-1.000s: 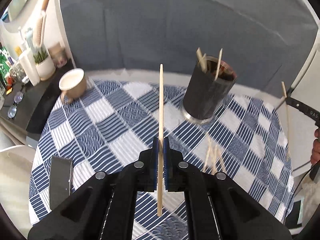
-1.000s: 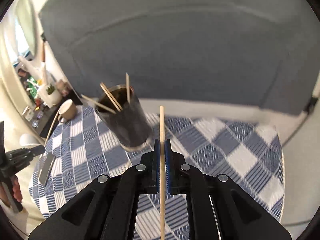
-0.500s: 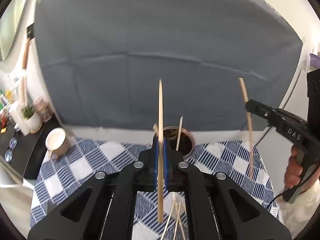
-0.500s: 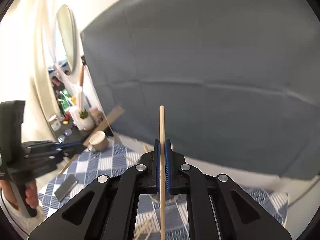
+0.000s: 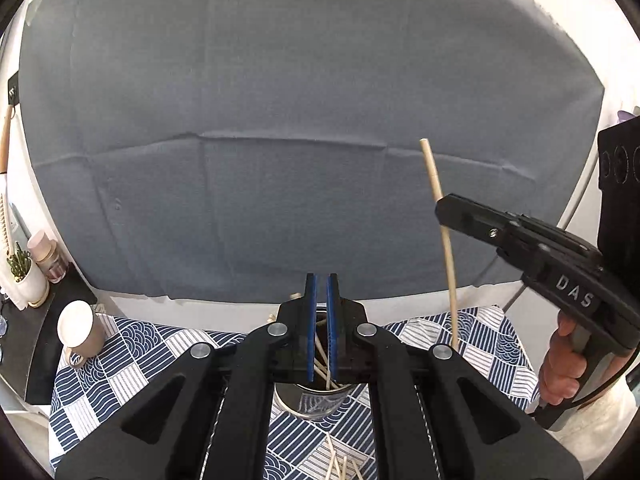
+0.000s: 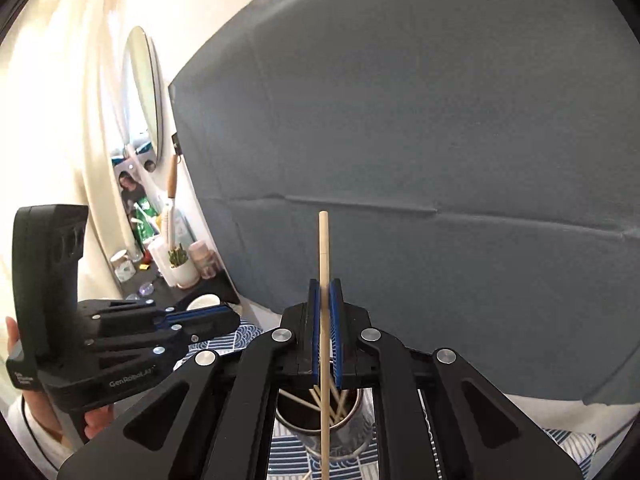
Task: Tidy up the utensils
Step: 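Lift both held sticks and carry them over the black cup, then open the left gripper over the cup while the right gripper releases its stick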
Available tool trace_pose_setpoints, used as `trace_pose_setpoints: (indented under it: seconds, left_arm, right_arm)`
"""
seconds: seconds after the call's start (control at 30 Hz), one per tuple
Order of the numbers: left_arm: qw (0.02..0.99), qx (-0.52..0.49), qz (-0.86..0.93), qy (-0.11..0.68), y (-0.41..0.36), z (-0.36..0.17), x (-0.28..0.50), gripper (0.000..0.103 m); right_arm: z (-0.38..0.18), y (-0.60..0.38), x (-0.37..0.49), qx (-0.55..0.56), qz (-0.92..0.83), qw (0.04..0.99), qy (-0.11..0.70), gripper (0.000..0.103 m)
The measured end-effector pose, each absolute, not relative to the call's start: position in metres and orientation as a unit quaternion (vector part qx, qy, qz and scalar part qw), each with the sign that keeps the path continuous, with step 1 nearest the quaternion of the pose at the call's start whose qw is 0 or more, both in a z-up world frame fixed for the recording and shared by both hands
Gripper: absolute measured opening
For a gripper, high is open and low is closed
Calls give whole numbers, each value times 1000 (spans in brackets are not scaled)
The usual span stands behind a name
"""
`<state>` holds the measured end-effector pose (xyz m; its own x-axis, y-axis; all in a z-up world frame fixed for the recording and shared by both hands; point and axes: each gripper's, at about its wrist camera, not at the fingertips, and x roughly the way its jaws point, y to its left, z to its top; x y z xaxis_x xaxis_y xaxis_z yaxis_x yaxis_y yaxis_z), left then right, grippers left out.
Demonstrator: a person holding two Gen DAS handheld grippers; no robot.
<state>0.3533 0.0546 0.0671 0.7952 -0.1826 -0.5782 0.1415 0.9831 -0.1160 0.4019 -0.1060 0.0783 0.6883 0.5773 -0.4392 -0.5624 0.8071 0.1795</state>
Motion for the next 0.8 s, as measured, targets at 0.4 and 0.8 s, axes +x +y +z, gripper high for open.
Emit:
trace_pose_setpoints:
  seconds: [0.4,0.8]
  left_arm:
    - [937,-36,-64,340,75,38,353,5]
    - [929,-39,-21,367,108,17,329,5]
  right_arm:
    - [48,-101,432,59,320,910,257,5]
    - [16,-71,449,61,330,903,267,5]
